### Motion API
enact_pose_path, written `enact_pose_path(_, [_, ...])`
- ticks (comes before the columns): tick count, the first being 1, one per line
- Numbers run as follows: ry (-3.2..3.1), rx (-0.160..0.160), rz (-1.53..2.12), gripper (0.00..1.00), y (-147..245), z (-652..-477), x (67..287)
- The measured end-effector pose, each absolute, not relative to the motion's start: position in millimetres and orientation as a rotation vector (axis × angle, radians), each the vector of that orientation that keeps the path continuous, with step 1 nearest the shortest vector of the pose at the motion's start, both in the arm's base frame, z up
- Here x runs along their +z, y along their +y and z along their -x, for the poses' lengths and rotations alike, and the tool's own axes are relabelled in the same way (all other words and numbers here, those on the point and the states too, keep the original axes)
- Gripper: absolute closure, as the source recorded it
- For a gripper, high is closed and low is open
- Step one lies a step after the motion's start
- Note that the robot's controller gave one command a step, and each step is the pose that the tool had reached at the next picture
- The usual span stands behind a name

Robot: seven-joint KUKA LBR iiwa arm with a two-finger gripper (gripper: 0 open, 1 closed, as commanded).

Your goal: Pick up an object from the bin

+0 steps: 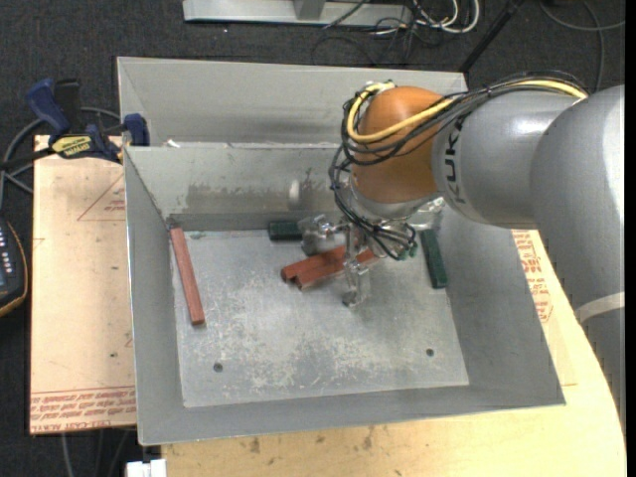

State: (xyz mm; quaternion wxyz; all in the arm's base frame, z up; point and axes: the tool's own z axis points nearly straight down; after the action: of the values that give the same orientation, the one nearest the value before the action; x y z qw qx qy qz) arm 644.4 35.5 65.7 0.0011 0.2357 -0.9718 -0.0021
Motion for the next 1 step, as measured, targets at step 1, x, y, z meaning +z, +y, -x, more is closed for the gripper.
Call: enact_pose_path(1, [-3.058,-0.003,-0.735,1.0,33.4,-646.6,71.4])
